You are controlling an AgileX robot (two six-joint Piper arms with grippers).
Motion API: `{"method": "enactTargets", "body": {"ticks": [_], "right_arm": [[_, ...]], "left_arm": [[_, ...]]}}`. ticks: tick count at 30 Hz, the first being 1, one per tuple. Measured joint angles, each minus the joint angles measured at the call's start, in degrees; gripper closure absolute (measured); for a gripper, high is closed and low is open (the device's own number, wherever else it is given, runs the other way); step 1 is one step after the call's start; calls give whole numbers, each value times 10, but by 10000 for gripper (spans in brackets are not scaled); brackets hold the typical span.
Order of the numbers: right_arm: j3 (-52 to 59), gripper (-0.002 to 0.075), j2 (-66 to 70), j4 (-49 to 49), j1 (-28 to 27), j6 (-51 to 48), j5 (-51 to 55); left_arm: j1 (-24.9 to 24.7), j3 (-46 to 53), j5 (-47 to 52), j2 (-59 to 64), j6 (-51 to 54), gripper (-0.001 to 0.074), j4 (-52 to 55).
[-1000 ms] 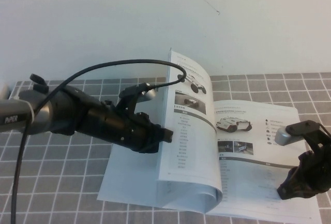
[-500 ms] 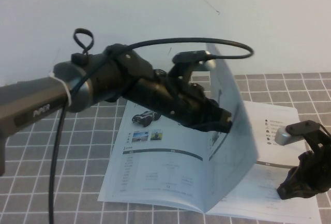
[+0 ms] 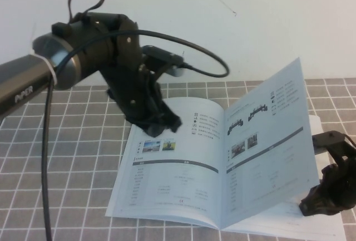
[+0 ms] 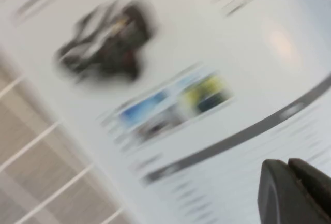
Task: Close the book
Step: 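Close the open booklet and leave it lying on the table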
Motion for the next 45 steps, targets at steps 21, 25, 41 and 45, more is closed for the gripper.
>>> {"method": "enactTargets", "body": {"ticks": [21,25,41,45], "right_arm": [[-107,729,-261,-50,4,84,131],[-97,729,-157,-59,4,81,109],[-95,729,51,-75,4,81,52],[-97,729,54,-75,4,81,54]], "left_arm": [[138,87,-11,0,-36,738,12],[141,115,-36,0,-36,738,-8],[141,119,-164,25,-44,738,-48],[141,119,-187,45,-44,738,-48]]}}
